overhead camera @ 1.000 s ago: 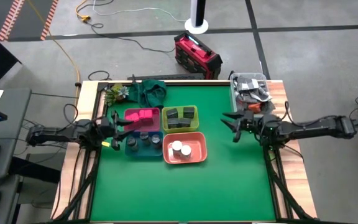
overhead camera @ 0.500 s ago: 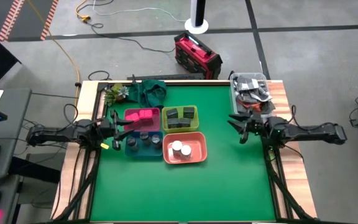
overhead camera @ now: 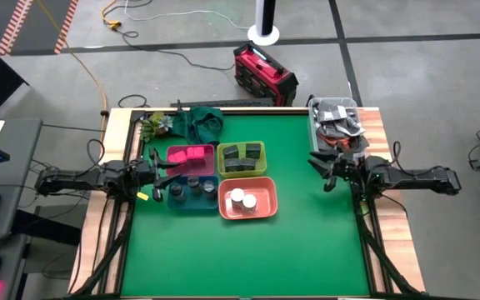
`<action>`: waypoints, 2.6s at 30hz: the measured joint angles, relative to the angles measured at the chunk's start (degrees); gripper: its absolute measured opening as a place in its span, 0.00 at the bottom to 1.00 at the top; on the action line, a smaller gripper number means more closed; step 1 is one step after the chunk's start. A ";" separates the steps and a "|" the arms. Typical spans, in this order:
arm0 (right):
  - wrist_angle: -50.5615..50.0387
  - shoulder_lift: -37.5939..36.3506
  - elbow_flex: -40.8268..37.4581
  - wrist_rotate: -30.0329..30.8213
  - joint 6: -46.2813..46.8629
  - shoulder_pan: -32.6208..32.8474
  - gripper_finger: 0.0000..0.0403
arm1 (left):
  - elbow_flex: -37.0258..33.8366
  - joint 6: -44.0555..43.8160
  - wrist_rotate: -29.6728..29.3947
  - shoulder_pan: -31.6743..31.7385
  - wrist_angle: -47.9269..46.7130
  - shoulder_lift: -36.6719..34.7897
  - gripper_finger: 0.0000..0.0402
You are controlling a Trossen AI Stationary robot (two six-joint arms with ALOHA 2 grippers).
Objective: Sort spices by type
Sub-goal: Return to Home Position
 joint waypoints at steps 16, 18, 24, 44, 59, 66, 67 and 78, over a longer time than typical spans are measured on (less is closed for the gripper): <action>-4.99 -0.02 -0.02 -0.02 -0.72 0.00 0.43 | -0.04 -0.20 0.00 0.01 -0.49 0.00 0.40; -5.05 -0.02 -0.02 -0.02 -0.70 0.00 0.43 | -0.07 -0.20 0.00 0.00 -0.52 0.00 0.40; -5.94 0.01 -0.04 -0.02 -3.49 0.00 0.43 | -0.09 -0.20 0.00 0.00 -0.58 0.00 0.40; -7.61 0.02 -0.07 0.00 -6.69 0.00 0.43 | -0.15 -0.20 -0.02 0.00 -0.65 0.00 0.40; -7.60 0.02 -0.09 0.00 -6.67 0.00 0.43 | -0.17 -0.20 -0.02 0.00 -0.67 0.00 0.40; -7.61 0.02 -0.09 -0.01 -6.67 0.00 0.43 | -0.17 -0.19 -0.02 0.00 -0.67 0.00 0.40; -7.61 0.02 -0.09 0.00 -6.67 0.00 0.43 | -0.17 -0.20 -0.02 0.01 -0.67 0.00 0.40; -7.61 0.02 -0.09 0.00 -6.67 0.00 0.43 | -0.17 -0.20 -0.02 0.02 -0.67 0.00 0.40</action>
